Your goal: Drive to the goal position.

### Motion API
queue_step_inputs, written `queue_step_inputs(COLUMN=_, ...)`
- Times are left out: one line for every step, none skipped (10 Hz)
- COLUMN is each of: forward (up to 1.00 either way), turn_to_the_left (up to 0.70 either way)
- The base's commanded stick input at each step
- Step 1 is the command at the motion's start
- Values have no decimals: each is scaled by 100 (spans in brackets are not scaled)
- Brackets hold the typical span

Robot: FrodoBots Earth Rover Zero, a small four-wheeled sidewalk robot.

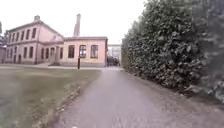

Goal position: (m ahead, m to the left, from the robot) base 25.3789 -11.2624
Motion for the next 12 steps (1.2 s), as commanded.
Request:
queue_step_inputs(forward=85, turn_to_the_left=1)
queue_step_inputs(forward=85, turn_to_the_left=1)
queue_step_inputs(forward=85, turn_to_the_left=1)
queue_step_inputs(forward=85, turn_to_the_left=1)
queue_step_inputs(forward=85, turn_to_the_left=1)
queue_step_inputs(forward=85, turn_to_the_left=1)
queue_step_inputs(forward=85, turn_to_the_left=1)
queue_step_inputs(forward=85, turn_to_the_left=1)
queue_step_inputs(forward=85, turn_to_the_left=1)
queue_step_inputs(forward=85, turn_to_the_left=1)
queue_step_inputs(forward=85, turn_to_the_left=1)
queue_step_inputs(forward=85, turn_to_the_left=1)
